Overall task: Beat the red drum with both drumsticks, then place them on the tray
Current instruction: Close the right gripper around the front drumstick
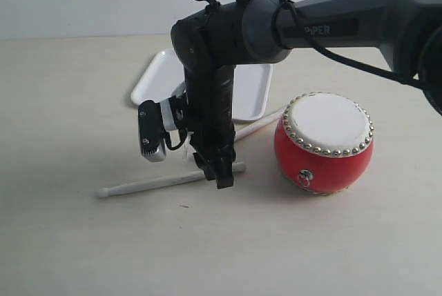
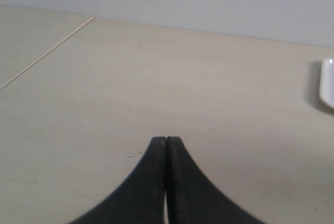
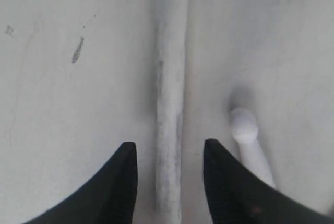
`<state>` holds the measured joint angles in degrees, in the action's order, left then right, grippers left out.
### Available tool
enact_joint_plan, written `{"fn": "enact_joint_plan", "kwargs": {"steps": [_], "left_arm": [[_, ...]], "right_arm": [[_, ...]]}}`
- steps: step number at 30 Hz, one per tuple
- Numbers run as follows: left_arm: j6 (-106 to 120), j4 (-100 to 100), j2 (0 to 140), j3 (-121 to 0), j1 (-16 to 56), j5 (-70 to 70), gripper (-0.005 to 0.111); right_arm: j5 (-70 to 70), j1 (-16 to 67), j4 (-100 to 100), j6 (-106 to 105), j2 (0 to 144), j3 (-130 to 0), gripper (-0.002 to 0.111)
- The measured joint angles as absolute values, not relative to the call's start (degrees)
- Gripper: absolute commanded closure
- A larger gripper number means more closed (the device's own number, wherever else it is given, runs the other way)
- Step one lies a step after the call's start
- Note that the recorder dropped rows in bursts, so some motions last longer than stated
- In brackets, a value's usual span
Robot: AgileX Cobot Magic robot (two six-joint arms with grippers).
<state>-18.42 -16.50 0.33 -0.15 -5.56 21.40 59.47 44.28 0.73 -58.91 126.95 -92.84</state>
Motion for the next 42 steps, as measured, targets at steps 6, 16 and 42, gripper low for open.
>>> {"fn": "enact_joint_plan", "kwargs": {"steps": [6, 16, 42], "left_arm": [[-18.42, -16.5, 0.33, -0.15, -5.56, 21.4, 0.107], [-18.42, -16.5, 0.33, -0.15, -5.56, 21.4, 0.107], [-18.42, -16.5, 0.33, -0.15, -5.56, 21.4, 0.107]], "right_arm": [[58.83, 44.28, 0.73, -58.45, 126.95, -92.84, 0.069], [60.05, 44.28, 0.73, -57.21, 126.95, -92.84, 0.069], [60.08, 44.76, 0.53, -53.79, 129.13, -93.32, 0.108]]}}
